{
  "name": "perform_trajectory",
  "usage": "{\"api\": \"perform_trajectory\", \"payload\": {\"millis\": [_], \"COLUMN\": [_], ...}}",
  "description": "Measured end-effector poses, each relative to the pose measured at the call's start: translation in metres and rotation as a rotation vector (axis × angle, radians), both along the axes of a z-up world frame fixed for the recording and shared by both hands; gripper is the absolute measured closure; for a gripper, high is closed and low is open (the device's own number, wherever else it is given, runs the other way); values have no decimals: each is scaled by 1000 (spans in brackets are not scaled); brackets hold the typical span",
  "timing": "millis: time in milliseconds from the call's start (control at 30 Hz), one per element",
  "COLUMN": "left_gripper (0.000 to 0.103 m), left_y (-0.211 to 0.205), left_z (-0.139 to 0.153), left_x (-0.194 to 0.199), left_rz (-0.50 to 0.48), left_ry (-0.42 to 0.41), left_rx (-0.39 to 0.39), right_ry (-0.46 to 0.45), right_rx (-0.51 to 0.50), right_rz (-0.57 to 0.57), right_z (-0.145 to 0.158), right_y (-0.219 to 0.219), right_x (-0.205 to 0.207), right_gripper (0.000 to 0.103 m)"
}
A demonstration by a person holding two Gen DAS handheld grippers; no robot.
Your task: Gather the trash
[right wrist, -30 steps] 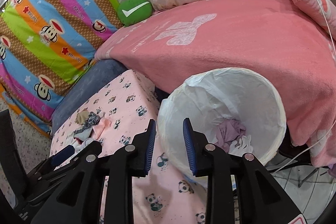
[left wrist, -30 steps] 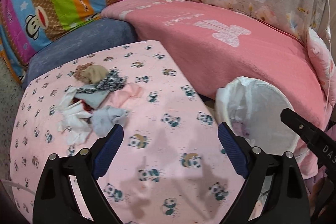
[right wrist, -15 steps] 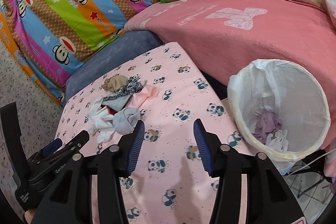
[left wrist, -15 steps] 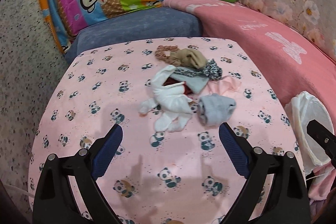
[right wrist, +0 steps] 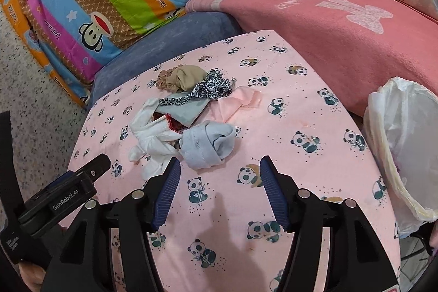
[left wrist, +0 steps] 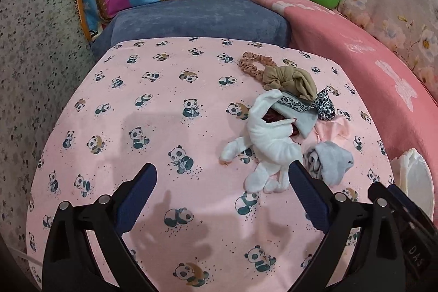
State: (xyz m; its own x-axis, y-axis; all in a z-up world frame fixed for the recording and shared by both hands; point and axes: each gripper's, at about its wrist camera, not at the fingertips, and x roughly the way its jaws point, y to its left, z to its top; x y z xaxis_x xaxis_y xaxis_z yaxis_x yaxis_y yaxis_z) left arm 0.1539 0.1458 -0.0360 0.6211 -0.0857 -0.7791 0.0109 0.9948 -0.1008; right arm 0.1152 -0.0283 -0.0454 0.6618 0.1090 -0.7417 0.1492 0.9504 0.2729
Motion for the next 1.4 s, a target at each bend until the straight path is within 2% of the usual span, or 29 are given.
{"api": "perform_trajectory", "payload": {"millis": [267,367,467,533,567,633,667,733,833,933,1400], "left_gripper": [11,15,33,49,53,71,77,96,100,100,100], "left_y": [-18,-22,-24,-25,-25,-26,-27,-27,-28,-31,-60], "left_z": [-11,-17,-25,-30,-31,-33,-33,-33,-27,-18,31], "left_x": [34,42,49,52,52,51,51,49,42,35,-13], "left_rz": [-34,-47,-65,-74,-78,-95,-101,-111,-122,-134,-216], "left_ry": [14,27,59,81,88,95,98,101,86,65,-34], "left_rx": [-20,-38,-62,-82,-91,-100,-103,-114,-119,-119,-117], "right_ry": [34,47,64,73,75,84,85,96,94,83,-41], "right_rx": [-11,-10,-11,-13,-13,-15,-13,-7,-2,18,49], "right_rz": [33,32,31,33,33,35,39,51,53,54,-5], "right_z": [-19,-27,-36,-41,-41,-45,-46,-49,-47,-43,10], "right_y": [14,16,18,18,18,18,18,18,18,16,-12], "right_x": [35,45,53,56,57,58,59,61,58,52,-4], "right_gripper": [42,42,42,42,42,43,46,61,70,73,73]}}
